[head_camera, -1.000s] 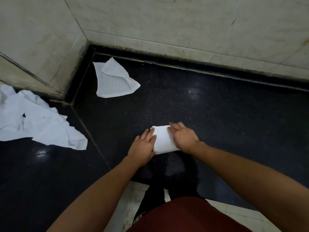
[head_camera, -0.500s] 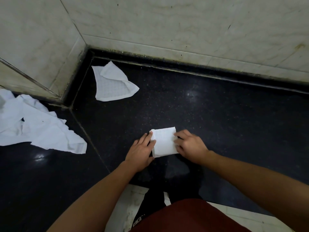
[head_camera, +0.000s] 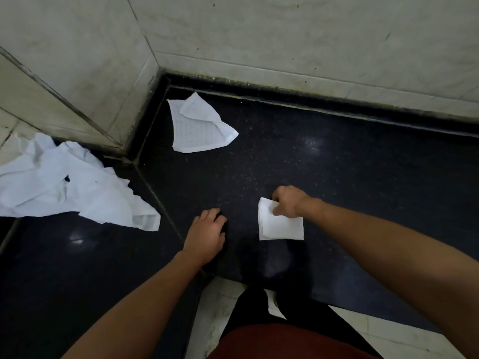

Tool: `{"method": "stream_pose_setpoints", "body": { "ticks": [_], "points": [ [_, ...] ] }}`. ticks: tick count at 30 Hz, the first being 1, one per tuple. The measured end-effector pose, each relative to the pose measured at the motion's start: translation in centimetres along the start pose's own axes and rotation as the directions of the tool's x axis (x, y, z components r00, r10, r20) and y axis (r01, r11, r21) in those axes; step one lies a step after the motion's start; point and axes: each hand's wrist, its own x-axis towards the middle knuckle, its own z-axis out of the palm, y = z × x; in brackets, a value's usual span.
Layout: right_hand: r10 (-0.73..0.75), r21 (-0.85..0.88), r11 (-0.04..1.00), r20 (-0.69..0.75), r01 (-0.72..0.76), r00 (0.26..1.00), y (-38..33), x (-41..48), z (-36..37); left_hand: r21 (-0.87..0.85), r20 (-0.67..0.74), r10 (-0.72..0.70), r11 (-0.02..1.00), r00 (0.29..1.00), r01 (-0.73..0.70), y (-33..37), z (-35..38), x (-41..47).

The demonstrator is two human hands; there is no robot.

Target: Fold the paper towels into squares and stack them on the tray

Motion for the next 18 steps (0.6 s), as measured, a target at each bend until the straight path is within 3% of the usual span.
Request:
{"method": "stream_pose_setpoints", "body": {
  "ticks": [4,10,18],
  "points": [
    [-0.02,0.167,0.986,-0.038,0.026,0.999,1.7,-2.2,-0.4,0.01,-0.024,0.042,0.999,0.999,-0.042,0.3,-1.0,1.5],
    [0.034,0.295,0.955,-0.222,0.034,0.974,5.8,-8.3,-1.9,0.04,-0.048,0.17,0.985,0.984,-0.168,5.0,-3.9,4.5],
    [0.257,0.281,0.953,-0.535,-0.117,0.805,16.2,-22.0,-1.3,0.12,-0.071,0.411,0.908,0.909,-0.401,19.5,-6.2,6.9]
  ]
}}
